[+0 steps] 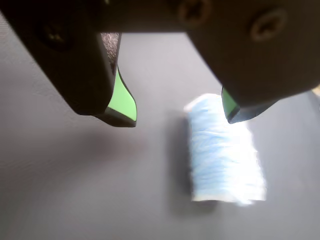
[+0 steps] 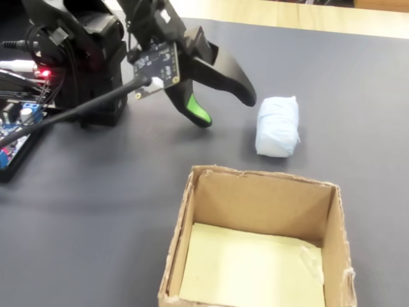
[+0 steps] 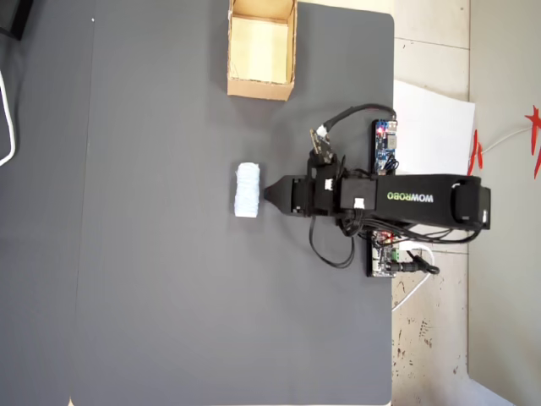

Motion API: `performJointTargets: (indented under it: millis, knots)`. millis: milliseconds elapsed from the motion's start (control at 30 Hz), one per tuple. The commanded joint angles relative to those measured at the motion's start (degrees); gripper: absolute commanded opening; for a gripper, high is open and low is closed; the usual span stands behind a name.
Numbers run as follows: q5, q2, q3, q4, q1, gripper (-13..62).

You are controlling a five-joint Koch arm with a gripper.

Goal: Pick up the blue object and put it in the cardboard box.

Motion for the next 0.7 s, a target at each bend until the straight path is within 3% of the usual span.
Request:
performJointTargets:
  millis: [0, 667]
  knots:
    - [2.37, -0.26, -3.78, -0.09, -0.35, 33.6]
    - [1.67, -23.03, -24.26, 4.48, 0.09, 33.6]
